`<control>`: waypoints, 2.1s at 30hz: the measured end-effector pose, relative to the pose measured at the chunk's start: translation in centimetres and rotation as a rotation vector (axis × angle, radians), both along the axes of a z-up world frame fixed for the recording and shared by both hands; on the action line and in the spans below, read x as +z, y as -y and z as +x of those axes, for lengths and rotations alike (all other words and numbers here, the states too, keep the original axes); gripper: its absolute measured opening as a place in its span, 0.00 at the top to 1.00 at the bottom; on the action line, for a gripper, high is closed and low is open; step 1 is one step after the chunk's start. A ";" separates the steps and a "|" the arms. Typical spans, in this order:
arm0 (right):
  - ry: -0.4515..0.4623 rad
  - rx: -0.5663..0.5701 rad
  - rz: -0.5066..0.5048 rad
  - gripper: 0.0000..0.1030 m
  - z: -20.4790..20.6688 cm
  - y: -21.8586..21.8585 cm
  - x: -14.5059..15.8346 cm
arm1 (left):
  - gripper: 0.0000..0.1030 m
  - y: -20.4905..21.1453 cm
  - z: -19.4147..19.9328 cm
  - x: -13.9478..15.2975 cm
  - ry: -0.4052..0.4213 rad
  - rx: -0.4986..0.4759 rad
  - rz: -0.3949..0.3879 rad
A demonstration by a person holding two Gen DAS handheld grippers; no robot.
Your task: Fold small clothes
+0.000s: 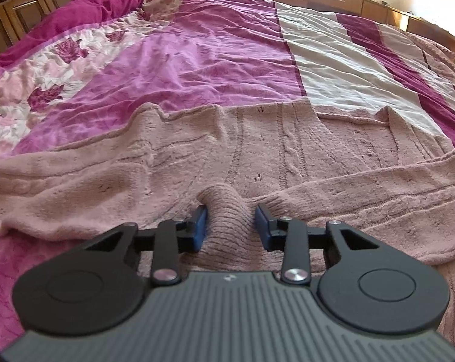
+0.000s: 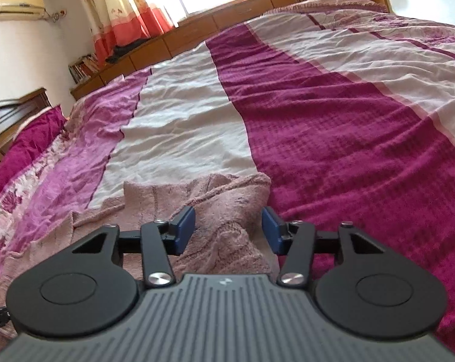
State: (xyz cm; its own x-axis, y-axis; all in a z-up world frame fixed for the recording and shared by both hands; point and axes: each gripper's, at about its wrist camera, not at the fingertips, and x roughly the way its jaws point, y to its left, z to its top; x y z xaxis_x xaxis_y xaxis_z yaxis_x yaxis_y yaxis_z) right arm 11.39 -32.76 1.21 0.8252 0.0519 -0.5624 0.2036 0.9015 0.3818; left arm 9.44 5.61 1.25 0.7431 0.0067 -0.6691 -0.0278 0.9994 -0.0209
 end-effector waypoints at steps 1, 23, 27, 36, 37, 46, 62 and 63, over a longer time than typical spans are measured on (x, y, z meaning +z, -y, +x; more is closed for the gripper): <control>-0.011 -0.003 0.017 0.48 0.3 0.2 -0.2 | 0.68 0.0 0.1 0.0 -0.001 -0.002 -0.009; 0.039 -0.021 -0.322 0.85 1.1 -1.5 1.1 | 0.87 2.5 2.9 3.7 0.213 -0.135 0.041; -0.027 -0.045 -0.266 0.78 1.6 -0.4 -0.1 | 0.84 2.5 5.9 0.5 0.044 -0.131 0.085; -0.013 -0.031 -0.204 0.57 0.2 0.6 1.4 | 0.63 -1.3 4.4 0.7 0.050 -0.113 -0.092; -0.017 -0.019 -0.188 0.57 0.1 0.5 1.3 | 0.61 -1.7 4.1 0.9 0.053 -0.114 -0.112; -0.019 -0.006 -0.243 0.57 -0.9 -0.9 1.1 | 0.48 -3.3 3.3 1.3 0.059 -0.083 -0.154; -0.003 -0.068 -0.420 0.92 0.1 -2.0 0.9 | 0.88 -0.6 2.8 1.9 0.170 -0.127 0.014; -0.010 -0.067 -0.439 0.93 0.3 -2.1 0.7 | 0.87 -0.5 3.0 1.8 0.166 -0.122 0.033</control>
